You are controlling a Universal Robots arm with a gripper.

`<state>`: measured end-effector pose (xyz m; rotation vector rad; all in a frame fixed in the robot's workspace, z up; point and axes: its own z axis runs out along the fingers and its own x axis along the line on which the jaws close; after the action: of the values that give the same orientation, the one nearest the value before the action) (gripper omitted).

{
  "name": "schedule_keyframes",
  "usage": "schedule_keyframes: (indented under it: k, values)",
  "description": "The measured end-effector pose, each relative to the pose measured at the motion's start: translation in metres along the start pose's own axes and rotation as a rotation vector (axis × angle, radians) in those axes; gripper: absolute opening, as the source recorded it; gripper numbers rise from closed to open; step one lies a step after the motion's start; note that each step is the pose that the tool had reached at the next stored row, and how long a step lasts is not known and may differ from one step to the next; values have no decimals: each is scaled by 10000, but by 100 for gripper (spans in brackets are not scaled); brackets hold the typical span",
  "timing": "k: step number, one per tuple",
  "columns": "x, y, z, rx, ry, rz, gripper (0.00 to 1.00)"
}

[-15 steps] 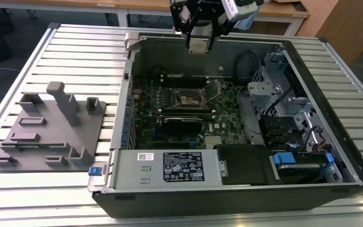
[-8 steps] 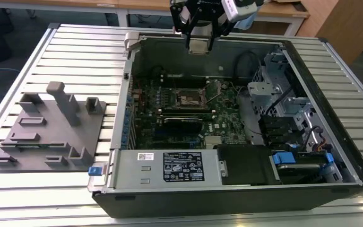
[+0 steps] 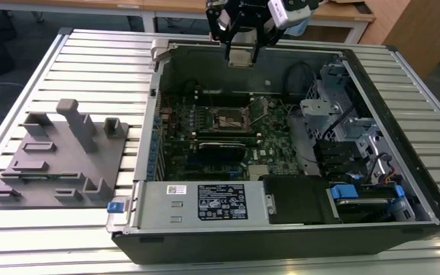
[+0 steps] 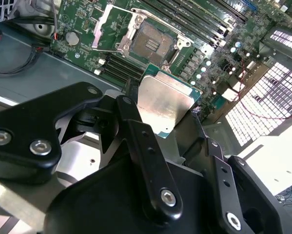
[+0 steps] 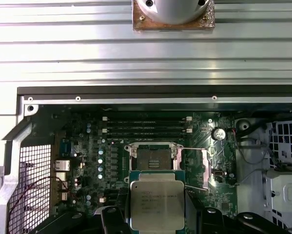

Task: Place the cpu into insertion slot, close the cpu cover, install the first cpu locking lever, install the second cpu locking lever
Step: 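Place the cpu into insertion slot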

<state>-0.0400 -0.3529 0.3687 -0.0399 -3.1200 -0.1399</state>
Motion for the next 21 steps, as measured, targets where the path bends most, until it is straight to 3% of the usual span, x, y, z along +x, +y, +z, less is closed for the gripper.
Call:
schedule_keyframes:
  k: [21]
  values:
    - [-1,-4,45,0,0,0,54]
